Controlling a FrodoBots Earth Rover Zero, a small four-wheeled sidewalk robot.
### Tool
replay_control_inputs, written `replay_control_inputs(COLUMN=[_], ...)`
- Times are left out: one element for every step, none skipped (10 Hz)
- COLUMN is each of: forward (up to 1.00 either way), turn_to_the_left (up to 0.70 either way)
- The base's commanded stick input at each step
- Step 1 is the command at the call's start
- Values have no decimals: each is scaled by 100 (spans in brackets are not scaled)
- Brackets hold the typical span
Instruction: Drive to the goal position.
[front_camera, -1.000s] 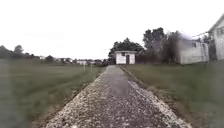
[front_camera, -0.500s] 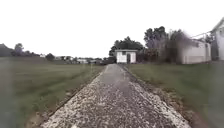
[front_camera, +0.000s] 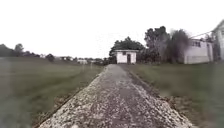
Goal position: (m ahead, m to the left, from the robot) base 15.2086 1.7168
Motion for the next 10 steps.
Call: replay_control_inputs(forward=[70, 70, 70, 70, 70, 70, 70, 70, 70, 70], turn_to_the_left=[0, 0, 0, 0, 0, 0, 0, 0, 0, 0])
